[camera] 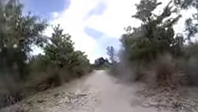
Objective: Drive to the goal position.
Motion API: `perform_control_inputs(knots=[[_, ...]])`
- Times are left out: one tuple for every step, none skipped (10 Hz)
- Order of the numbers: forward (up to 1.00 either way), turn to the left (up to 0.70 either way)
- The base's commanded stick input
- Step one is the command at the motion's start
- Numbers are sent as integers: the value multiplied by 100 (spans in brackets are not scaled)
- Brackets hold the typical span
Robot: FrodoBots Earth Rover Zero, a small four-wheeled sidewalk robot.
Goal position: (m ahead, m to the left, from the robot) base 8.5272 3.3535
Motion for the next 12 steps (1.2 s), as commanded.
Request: perform_control_inputs(knots=[[45,0],[45,0],[45,0],[45,0],[45,0],[45,0],[45,0],[45,0],[45,0],[45,0],[45,0],[45,0]])
